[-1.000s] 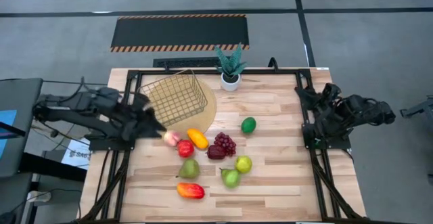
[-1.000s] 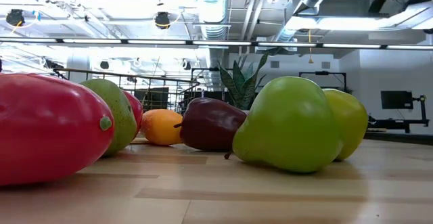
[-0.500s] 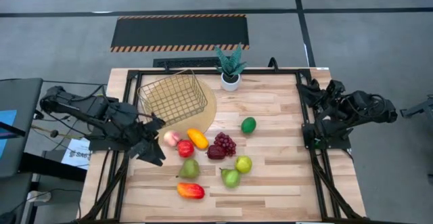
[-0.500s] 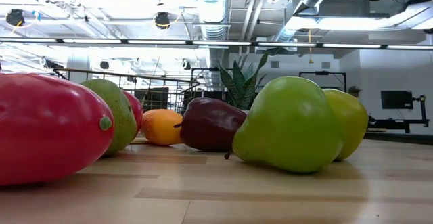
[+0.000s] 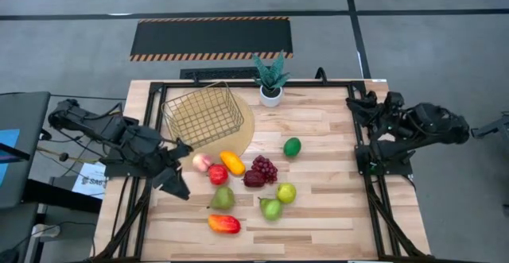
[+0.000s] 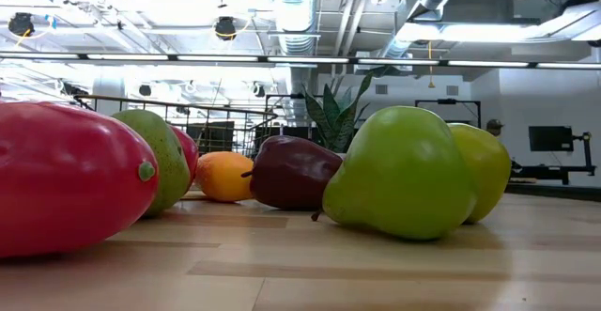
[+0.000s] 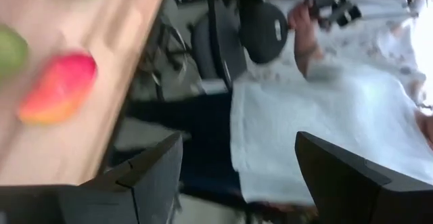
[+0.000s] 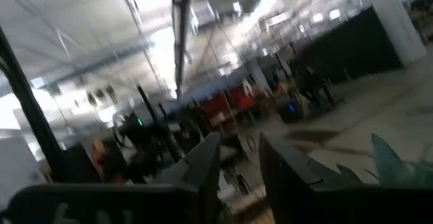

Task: Build produce basket
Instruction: Put the peach into the wire basket

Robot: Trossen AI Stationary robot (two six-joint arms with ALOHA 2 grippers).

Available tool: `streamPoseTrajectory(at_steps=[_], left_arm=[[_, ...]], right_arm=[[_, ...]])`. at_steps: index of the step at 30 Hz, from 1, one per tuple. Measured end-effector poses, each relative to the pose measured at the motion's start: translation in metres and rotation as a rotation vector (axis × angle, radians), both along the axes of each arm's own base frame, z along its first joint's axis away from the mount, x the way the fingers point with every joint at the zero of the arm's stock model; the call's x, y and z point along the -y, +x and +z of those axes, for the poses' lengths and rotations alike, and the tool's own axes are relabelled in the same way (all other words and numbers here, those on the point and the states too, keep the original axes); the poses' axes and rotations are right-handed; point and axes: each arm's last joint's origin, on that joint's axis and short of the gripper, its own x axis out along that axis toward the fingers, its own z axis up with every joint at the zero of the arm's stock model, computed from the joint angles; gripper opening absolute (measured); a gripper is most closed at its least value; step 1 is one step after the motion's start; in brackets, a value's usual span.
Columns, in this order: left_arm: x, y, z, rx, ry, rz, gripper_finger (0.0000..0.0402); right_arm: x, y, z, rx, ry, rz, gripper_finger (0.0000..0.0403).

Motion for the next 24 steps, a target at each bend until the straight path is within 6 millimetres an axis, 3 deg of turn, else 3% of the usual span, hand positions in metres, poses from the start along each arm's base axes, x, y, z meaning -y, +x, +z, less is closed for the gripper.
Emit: streamPoseTrajectory(at_steps=[5, 10, 18, 24], left_arm=[[0.004, -0.003, -0.003, -0.047, -0.013, -0.042, 0.0274], [0.009, -0.009, -0.022, -0.189, 0.103, -0.021, 0.0274], [0.014, -0.006, -0.063, -0.512, 0.25, 0.097, 0.0274], [0.012, 0.009, -0.078, -0.511, 0.463, 0.302, 0.0274]], right_arm=[[-0.002, 0.01, 0.025, -0.256, -0.037, 0.0, 0.021], [-0.005, 0.025, 0.04, -0.421, -0.032, 0.004, 0.0264], [-0.008, 0.045, 0.036, -0.544, -0.018, -0.007, 0.0273], [-0.008, 0.05, 0.029, -0.609, -0.011, -0.06, 0.0273]])
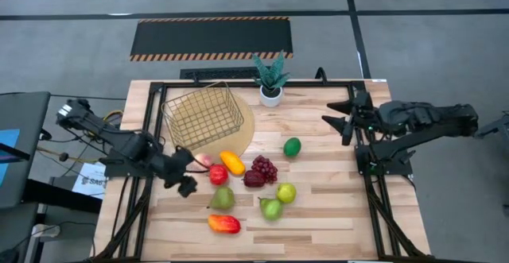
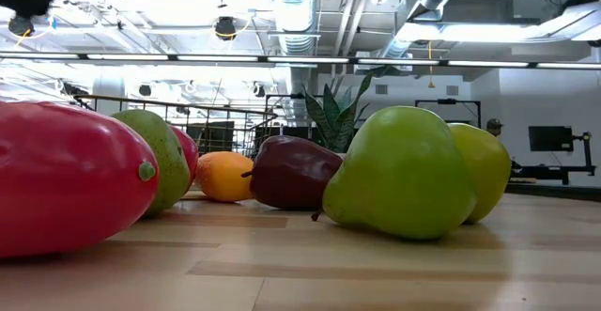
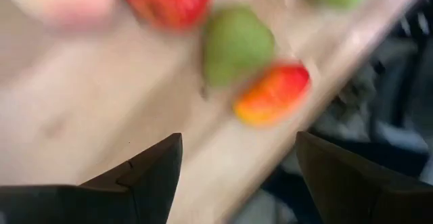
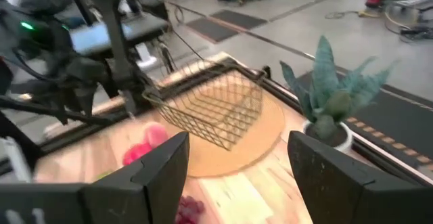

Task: Build produce basket
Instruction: Put the peach into the wire basket

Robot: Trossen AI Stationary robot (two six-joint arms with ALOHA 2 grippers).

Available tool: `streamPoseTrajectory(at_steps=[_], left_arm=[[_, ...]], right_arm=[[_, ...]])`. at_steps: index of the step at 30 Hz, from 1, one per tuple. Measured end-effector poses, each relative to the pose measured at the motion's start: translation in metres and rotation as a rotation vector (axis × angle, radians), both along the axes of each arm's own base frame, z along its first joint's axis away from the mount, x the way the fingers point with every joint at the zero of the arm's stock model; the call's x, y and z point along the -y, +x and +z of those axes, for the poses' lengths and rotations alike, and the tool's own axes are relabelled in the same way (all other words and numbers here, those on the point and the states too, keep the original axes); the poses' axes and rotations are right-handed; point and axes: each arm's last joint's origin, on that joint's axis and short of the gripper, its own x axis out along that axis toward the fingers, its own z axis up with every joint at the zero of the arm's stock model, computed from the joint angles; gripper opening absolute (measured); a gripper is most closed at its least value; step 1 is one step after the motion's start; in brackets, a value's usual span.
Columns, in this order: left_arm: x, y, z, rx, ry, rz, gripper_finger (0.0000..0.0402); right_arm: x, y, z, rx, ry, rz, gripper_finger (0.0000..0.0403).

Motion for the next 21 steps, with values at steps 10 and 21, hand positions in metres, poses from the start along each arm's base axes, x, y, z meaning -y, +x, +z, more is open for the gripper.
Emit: streamPoseTrajectory(at_steps=[10, 21], left_arm=[[0.001, 0.03, -0.035, -0.131, 0.225, 0.067, 0.0357], [0.007, 0.049, -0.059, -0.166, 0.21, 0.467, 0.0387]], right_arm=[[0.007, 0.0, -0.001, -0.011, 0.003, -0.038, 0.0273], [0.007, 0.0, -0.001, -0.027, -0.016, -0.004, 0.0273]])
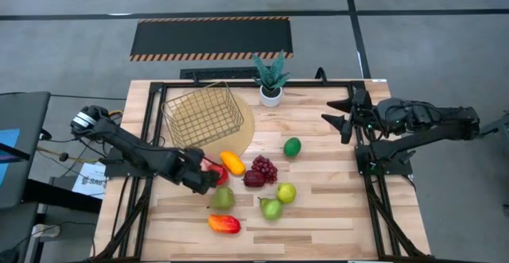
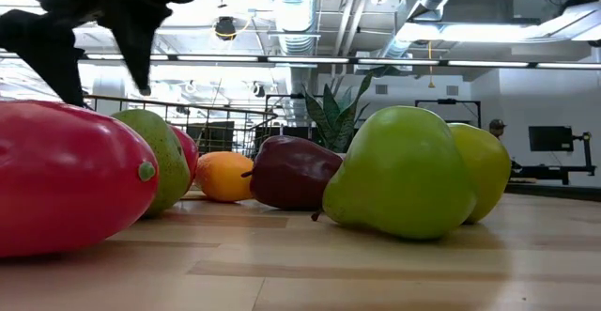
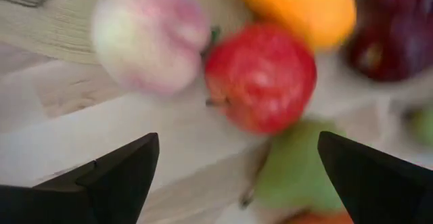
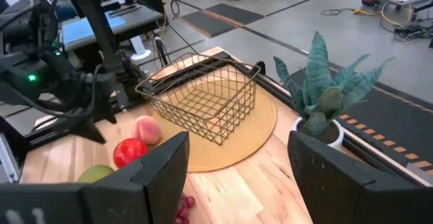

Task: Build produce basket
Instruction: Put the peach into the wire basket

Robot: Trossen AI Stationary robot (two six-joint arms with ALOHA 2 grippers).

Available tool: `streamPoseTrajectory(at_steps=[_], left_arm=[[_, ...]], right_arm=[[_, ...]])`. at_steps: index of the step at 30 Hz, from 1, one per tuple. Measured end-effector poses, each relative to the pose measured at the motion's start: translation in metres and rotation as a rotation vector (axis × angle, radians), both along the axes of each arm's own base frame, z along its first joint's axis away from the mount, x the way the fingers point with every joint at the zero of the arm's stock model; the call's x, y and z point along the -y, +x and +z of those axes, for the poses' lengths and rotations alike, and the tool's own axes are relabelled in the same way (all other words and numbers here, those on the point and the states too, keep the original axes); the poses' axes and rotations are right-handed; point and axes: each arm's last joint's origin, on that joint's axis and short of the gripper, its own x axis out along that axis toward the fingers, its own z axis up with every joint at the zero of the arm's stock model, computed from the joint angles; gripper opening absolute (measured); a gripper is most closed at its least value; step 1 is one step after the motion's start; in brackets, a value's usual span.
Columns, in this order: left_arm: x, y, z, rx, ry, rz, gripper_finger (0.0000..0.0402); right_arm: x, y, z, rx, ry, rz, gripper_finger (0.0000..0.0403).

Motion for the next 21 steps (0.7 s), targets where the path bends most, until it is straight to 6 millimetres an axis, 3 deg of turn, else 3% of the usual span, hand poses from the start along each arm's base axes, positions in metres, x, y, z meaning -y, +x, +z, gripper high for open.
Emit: streamPoseTrajectory(at_steps=[7, 16, 21], left_arm=[[-0.004, -0.014, 0.001, 0.023, 0.121, 0.287, 0.0382], [-0.012, -0.012, 0.001, 0.018, 0.166, 0.297, 0.0382], [-0.009, -0.005, -0.009, 0.004, 0.144, 0.349, 0.0382]], right_arm=[[0.0, -0.001, -0.002, -0.021, -0.002, 0.001, 0.0273], [0.0, -0.001, -0.002, -0.023, -0.002, 0.001, 0.0273], [0.0, -0.001, -0.003, -0.027, -0.002, 0.0, 0.0273]])
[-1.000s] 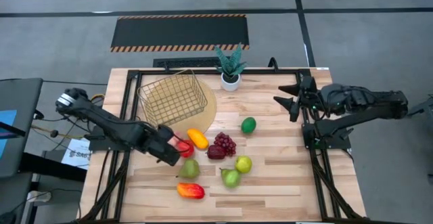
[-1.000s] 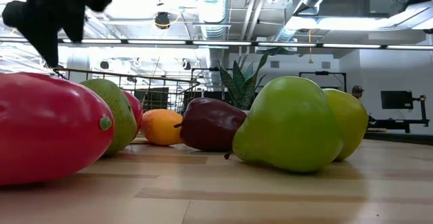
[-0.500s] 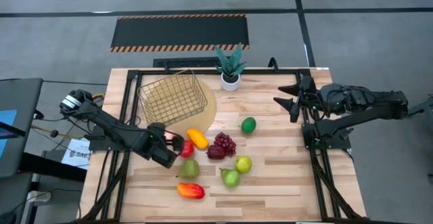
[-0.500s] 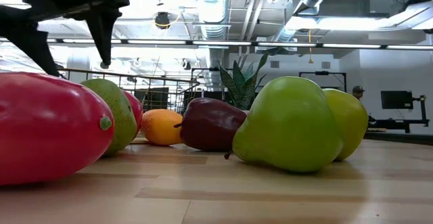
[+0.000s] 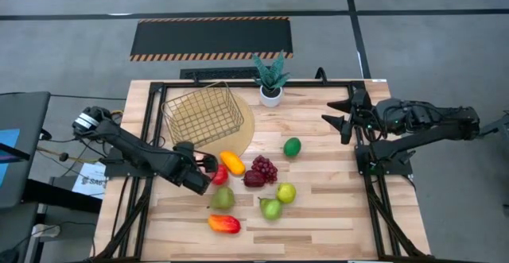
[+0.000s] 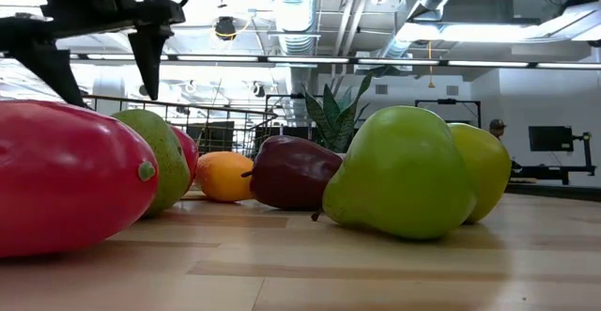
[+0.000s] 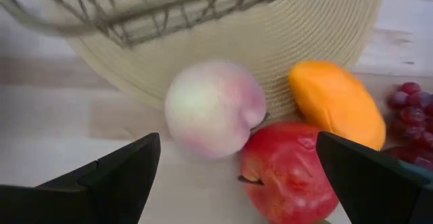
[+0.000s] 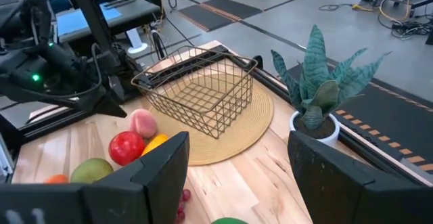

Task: Build produce basket
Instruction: Put the peach into the wire basket

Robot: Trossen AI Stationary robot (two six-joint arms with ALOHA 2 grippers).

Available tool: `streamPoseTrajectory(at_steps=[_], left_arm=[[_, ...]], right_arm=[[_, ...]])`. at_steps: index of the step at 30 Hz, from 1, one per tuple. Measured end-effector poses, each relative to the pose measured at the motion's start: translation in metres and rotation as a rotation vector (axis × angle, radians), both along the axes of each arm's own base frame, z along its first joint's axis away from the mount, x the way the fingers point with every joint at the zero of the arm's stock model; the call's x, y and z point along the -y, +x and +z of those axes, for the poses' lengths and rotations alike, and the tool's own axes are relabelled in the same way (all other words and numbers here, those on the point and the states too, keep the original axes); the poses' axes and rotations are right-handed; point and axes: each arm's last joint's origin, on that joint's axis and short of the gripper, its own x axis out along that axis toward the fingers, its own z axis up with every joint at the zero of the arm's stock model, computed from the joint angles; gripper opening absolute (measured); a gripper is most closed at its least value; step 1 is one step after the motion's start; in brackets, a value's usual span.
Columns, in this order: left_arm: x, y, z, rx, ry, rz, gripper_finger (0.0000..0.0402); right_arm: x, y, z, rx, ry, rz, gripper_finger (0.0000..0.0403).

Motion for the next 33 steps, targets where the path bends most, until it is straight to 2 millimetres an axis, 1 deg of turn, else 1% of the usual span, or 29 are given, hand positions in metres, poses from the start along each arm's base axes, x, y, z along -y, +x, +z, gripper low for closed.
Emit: streamPoseTrajectory(at_steps=[5, 9, 11, 16, 20, 23, 29, 33], left_arm=[[0.006, 0.013, -0.018, 0.02, -0.016, 0.089, 0.0382], [0.009, 0.021, -0.03, 0.01, -0.01, 0.108, 0.0382], [0.01, 0.022, -0.033, 0.005, -0.008, 0.115, 0.0382], [0.01, 0.022, -0.034, -0.013, -0.019, 0.123, 0.0382], [0.01, 0.023, -0.024, -0.034, -0.012, 0.132, 0.0382], [0.006, 0.023, -0.022, -0.054, 0.004, 0.144, 0.0382], [0.002, 0.022, -0.026, -0.101, 0.029, 0.158, 0.0382], [0.0, 0.023, -0.026, -0.094, 0.054, 0.162, 0.0382]], right_arm=[[0.0, 0.0, 0.0, -0.002, 0.0, 0.0, 0.0273], [0.0, 0.0, 0.0, -0.002, 0.0, 0.001, 0.0273], [0.0, 0.0, 0.0, 0.0, 0.006, -0.001, 0.0273], [0.0, 0.0, 0.0, 0.0, 0.008, -0.002, 0.0273], [0.0, 0.0, 0.0, -0.001, 0.008, -0.002, 0.0273], [0.0, 0.0, -0.001, -0.003, 0.008, -0.002, 0.0273], [0.0, 0.0, -0.001, -0.003, 0.008, -0.002, 0.0273], [0.0, 0.0, -0.001, -0.003, 0.007, -0.002, 0.0273]])
